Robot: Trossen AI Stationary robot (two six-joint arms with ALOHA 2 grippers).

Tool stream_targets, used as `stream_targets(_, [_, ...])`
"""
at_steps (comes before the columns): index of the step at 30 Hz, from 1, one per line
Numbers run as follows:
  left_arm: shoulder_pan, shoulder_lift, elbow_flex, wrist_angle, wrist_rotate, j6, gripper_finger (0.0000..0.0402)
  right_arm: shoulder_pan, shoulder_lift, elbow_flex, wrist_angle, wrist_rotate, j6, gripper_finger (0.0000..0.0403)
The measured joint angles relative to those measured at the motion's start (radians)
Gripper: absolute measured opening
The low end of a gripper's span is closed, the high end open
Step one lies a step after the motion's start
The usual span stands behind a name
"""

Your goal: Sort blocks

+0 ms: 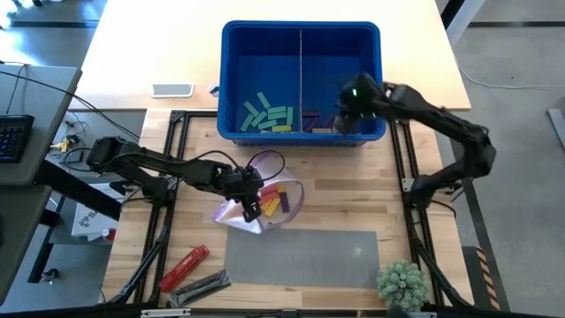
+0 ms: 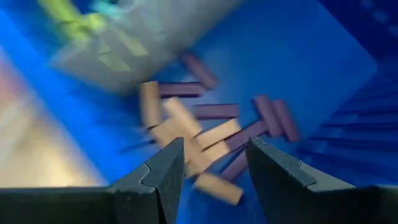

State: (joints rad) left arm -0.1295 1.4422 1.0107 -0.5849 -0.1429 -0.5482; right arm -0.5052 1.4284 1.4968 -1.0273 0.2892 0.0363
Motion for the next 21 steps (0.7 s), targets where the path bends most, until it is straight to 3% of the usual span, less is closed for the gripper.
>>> stream_targets(4, [-0.002,0.0,0.0,-0.006,0.03,0.0,0.0,-0.211,0.108,-0.038,0.14,-0.063,-0.16,0.0158])
stream_targets(9, [-0.004,0.0,0.001,-0.035,0.044,0.023,0.0,-0.366,0.32,0.086,0.165,-0.128,-0.309,0.0158])
stream_targets(13, [-0.004,0.0,0.001,-0.078,0.046,0.002,0.0,-0.419,0.505,0.253,0.079,-0.192,-0.391,0.0158])
stream_targets(17, [-0.004,0.0,0.001,-0.122,0.048,-0.004,0.0,-0.425,0.652,0.404,-0.039,-0.132,-0.466,0.0158])
stream_targets(21, [-0.003,0.003,0.001,-0.145,0.049,0.011,0.0,-0.433,0.726,0.449,-0.044,-0.154,-0.468,0.0158])
